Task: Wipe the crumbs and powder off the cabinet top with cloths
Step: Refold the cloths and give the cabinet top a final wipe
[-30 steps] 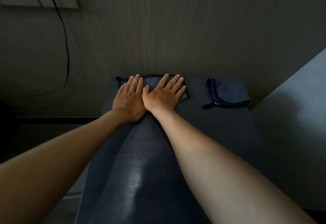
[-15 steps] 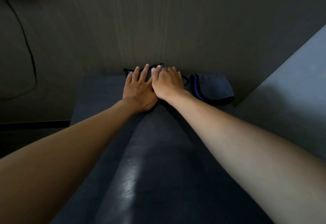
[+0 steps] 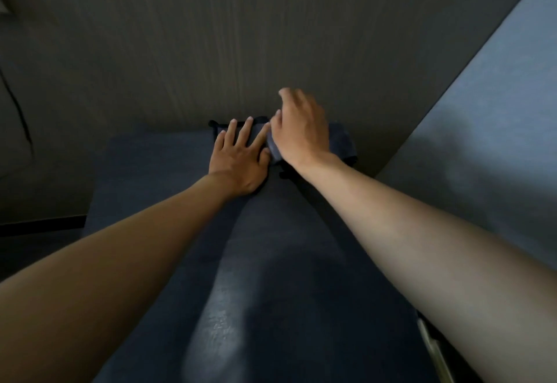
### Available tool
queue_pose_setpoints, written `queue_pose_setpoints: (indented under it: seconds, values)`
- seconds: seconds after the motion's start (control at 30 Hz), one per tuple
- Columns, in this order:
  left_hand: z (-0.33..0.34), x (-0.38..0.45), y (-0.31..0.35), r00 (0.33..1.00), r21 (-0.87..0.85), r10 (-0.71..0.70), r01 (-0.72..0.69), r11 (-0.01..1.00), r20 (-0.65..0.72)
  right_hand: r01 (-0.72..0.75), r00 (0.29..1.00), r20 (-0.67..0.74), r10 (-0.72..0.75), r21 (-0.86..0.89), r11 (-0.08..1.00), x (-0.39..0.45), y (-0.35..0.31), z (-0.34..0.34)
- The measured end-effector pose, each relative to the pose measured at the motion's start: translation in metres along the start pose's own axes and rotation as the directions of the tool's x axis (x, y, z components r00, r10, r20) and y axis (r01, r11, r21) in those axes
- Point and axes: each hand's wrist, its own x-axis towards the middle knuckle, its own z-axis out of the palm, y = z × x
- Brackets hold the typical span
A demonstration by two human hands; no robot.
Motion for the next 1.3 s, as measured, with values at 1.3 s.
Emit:
queue_pose_setpoints:
  seconds: [1.3]
  values:
    - [0.006, 0.013, 0.146, 0.987, -0.023, 0.156, -0.155, 0.988, 0.030, -0.700, 0.489, 0.068, 0.870, 0.626, 0.344, -0.006, 0.176, -0.074]
